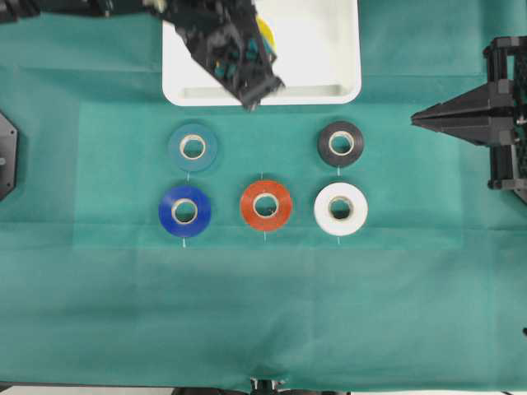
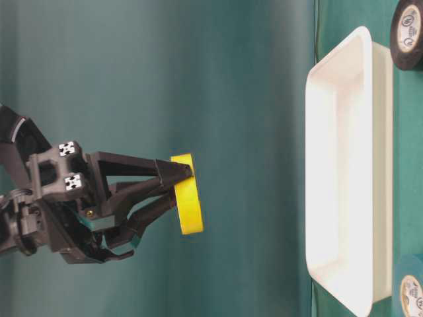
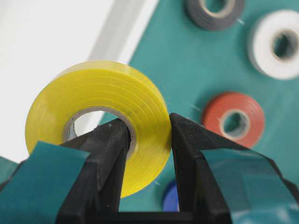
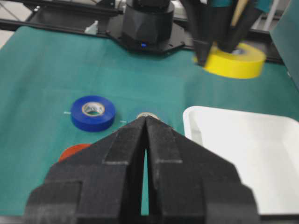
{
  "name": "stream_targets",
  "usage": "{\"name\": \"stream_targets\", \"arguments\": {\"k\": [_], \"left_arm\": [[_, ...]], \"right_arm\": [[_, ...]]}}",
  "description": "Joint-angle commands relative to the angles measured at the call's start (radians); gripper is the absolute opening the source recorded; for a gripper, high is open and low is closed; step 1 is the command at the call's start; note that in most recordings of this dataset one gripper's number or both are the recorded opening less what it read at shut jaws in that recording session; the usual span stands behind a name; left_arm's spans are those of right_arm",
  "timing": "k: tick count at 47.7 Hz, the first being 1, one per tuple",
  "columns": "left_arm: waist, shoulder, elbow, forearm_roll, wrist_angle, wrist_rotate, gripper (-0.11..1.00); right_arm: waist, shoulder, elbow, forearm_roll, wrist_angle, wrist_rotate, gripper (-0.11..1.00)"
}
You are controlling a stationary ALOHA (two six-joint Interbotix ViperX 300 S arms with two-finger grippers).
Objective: Place the tape from the fixed location into the white case.
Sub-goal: 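Carry the yellow roll over the tray and lower it inside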
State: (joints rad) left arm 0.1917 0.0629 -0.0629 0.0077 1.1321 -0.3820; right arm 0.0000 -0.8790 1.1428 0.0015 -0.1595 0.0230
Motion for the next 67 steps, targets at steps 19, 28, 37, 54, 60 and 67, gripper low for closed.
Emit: {"name": "stream_targets", "arguments": {"k": [19, 28, 37, 54, 60, 67], "left_arm": [[0.101, -0.038, -0.040, 0.005, -0.006, 0.048, 0.24], [0.101, -0.029, -0.032, 0.005, -0.021, 0.049, 0.25], [0.104, -0.005, -0.015, 0.005, -0.044, 0.052, 0.24], [0.112, 0.000, 0.017, 0.005, -0.071, 0.051, 0.24], [0.121, 0.000, 0.051, 0.005, -0.097, 0.051, 0.24], [0.138, 0.002, 0.091, 0.005, -0.138, 0.051, 0.24]], "right_arm": [[0.002, 0.003, -0.029, 0.000, 0.000, 0.002, 0.00], [0.002, 0.005, -0.029, 0.002, 0.000, 0.002, 0.00], [0.002, 0.005, -0.029, 0.002, 0.005, 0.002, 0.00], [0.002, 0.003, -0.029, 0.002, 0.009, 0.003, 0.00], [0.002, 0.005, -0.028, 0.002, 0.008, 0.002, 0.00], [0.002, 0.003, -0.029, 0.002, 0.009, 0.002, 0.00]]}}
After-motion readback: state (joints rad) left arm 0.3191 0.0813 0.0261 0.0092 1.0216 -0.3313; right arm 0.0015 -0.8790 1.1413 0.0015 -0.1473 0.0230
